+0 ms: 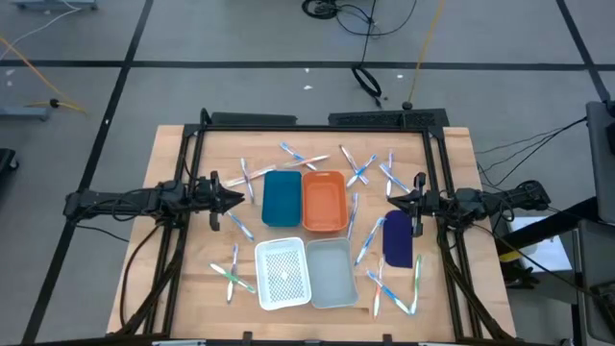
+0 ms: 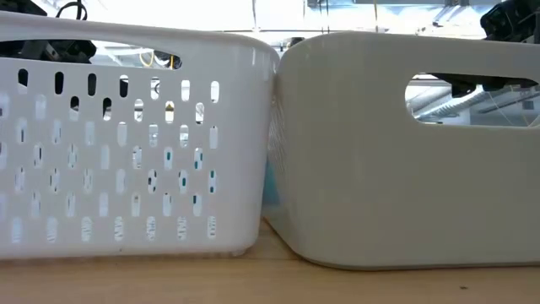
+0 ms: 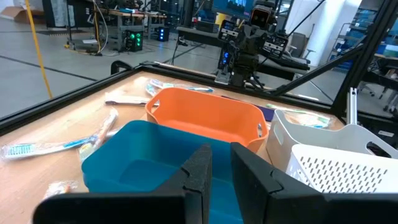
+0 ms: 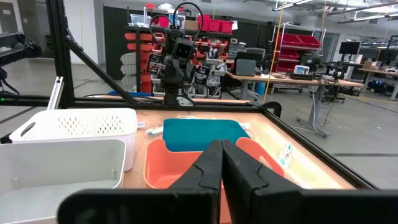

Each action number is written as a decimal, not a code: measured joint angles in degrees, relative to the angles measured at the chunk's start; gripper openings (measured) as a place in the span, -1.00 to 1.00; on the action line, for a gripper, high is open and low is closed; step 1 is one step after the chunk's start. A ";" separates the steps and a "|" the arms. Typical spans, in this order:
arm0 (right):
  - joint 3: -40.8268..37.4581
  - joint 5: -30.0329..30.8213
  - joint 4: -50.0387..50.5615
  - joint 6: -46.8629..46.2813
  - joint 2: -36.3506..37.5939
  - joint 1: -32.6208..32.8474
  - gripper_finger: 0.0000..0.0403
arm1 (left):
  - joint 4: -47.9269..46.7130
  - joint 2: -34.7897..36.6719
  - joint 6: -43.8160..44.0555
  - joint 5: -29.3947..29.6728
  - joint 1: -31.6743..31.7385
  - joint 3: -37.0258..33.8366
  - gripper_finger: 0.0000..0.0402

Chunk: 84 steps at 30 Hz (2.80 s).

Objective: Pick & Place Toothbrushes

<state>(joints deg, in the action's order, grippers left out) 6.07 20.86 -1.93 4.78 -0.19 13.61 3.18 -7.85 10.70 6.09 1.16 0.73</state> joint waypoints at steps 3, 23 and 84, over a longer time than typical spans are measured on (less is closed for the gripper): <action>0.00 0.00 0.00 -0.02 0.02 -0.01 -1.00 | 0.00 -0.01 0.00 0.00 0.01 0.00 -0.72; 0.02 2.92 -3.43 -4.89 -0.02 0.00 -1.00 | 0.00 0.01 0.00 -0.01 -0.01 0.00 -0.72; 50.62 -13.82 67.01 -18.62 -59.39 -42.91 -0.44 | 11.87 -0.01 -10.47 13.51 0.01 0.02 -0.72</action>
<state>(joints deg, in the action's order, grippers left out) 56.69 7.04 65.07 -13.84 -59.58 -29.31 15.05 -7.86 0.23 19.60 1.17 0.75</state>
